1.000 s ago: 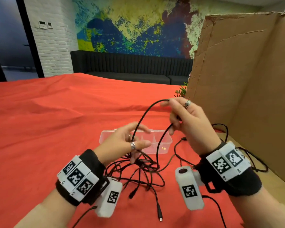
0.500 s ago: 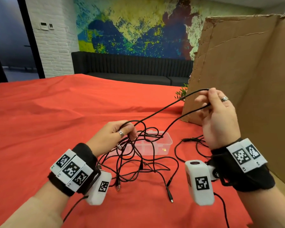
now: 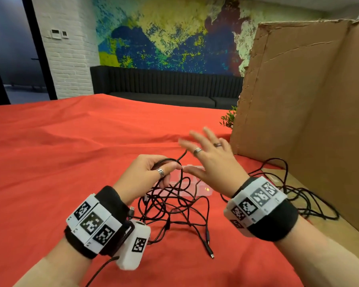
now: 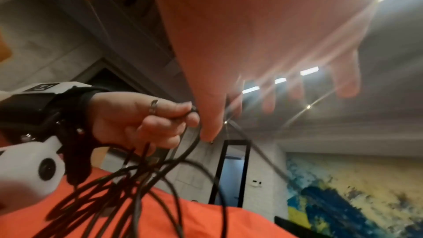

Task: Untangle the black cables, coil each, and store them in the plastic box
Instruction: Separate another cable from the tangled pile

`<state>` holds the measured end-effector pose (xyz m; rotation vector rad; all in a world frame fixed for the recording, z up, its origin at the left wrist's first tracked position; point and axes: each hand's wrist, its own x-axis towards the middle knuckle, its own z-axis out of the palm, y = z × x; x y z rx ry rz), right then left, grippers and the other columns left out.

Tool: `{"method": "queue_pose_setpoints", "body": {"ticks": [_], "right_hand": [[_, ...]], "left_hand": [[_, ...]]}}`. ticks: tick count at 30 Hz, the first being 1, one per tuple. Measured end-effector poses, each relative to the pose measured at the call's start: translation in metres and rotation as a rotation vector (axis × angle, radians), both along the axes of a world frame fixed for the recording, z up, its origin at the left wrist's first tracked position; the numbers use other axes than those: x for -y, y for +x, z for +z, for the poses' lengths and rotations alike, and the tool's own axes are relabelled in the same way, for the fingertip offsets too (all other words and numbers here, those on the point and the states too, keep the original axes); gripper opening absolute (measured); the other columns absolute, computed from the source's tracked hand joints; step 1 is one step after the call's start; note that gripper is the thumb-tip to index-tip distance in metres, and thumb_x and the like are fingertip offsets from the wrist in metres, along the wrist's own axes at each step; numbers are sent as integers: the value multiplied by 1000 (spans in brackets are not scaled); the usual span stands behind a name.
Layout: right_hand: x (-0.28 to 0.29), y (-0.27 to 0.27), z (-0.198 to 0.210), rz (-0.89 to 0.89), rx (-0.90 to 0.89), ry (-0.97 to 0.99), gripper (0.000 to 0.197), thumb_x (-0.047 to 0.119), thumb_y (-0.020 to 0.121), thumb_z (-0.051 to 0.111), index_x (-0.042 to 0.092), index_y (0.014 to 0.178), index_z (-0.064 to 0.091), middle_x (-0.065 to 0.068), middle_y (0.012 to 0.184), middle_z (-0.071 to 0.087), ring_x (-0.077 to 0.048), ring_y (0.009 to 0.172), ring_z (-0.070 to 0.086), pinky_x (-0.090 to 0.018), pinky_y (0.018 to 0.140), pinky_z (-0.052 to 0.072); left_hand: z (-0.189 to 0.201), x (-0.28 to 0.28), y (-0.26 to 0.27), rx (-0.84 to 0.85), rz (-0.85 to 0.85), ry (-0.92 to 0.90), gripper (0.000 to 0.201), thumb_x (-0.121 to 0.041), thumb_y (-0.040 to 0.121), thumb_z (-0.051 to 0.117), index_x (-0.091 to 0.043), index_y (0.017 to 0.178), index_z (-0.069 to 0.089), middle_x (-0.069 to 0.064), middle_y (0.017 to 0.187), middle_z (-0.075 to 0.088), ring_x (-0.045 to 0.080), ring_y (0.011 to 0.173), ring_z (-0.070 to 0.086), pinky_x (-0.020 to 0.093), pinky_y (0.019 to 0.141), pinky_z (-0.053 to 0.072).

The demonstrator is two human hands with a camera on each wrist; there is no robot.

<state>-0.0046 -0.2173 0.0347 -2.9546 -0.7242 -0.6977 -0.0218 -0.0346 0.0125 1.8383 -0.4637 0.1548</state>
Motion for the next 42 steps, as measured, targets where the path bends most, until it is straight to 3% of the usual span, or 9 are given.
{"method": "queue_pose_setpoints", "body": {"ticks": [2, 5, 10, 16, 24, 29, 32, 38, 42], "right_hand": [[-3, 3, 0, 209, -122, 116, 30, 42, 92, 45, 17, 98, 62, -4, 97, 63, -22, 94, 58, -33, 82, 39], [5, 4, 5, 367, -346, 459, 28, 24, 96, 47, 21, 69, 46, -4, 61, 55, -18, 59, 51, -28, 62, 42], [33, 2, 20, 370, -137, 948, 24, 34, 91, 44, 25, 69, 49, -1, 57, 43, -15, 52, 40, -32, 53, 36], [64, 3, 37, 332, 11, 1452, 30, 18, 101, 38, 19, 71, 45, 15, 41, 30, -1, 36, 22, -14, 36, 19], [81, -8, 37, 216, 199, 1664, 31, 20, 101, 38, 18, 70, 42, 15, 40, 28, -2, 34, 22, -11, 37, 18], [89, 9, 5, -77, -118, 1269, 19, 18, 98, 42, 17, 111, 55, -3, 70, 60, -11, 52, 48, -21, 40, 38], [75, 5, -20, -203, -171, 673, 69, 18, 89, 56, 21, 147, 18, -17, 131, 44, -25, 115, 47, -34, 98, 38], [-3, -19, -28, 206, 157, 212, 85, 11, 73, 54, 35, 145, 16, -7, 151, 28, -30, 139, 29, -47, 106, 36], [-10, -4, -20, 274, 384, -57, 26, 14, 77, 64, 24, 101, 65, -3, 116, 65, -27, 115, 59, -45, 94, 46]], "left_hand": [[0, -4, -1, -43, 9, -49, 23, -18, 94, 49, -12, 90, 70, -3, 51, 56, 8, 46, 48, 14, 43, 32], [-3, -13, 0, -107, 73, -51, 27, -25, 96, 43, -14, 86, 66, 2, 65, 66, 14, 55, 59, 16, 37, 29], [-20, -32, 6, -153, 188, 121, 37, -31, 97, 40, -8, 79, 61, 11, 72, 70, 24, 52, 59, 8, 36, 31], [-31, -44, 5, -159, 100, 379, 18, -44, 72, 72, -27, 77, 67, -8, 62, 66, 3, 46, 48, 18, 51, 42], [-22, -52, 14, -126, 192, 477, 44, -44, 70, 75, -11, 55, 51, -6, 48, 33, 9, 44, 30, 25, 49, 36], [-21, -54, 11, -158, 110, 287, 42, -52, 60, 76, -17, 54, 52, -10, 48, 37, 8, 47, 32, 23, 49, 30], [-24, -51, 14, -142, 83, 254, 53, -60, 57, 70, -10, 73, 65, -1, 66, 53, 10, 65, 45, 29, 67, 35], [-18, -31, 3, -76, -36, 210, 20, -36, 71, 73, -22, 85, 71, 13, 86, 70, 13, 78, 65, 32, 82, 49], [-17, -31, 2, -81, -26, 170, 51, -39, 72, 75, 6, 88, 57, 16, 67, 57, 13, 67, 65, 35, 70, 48]]}}
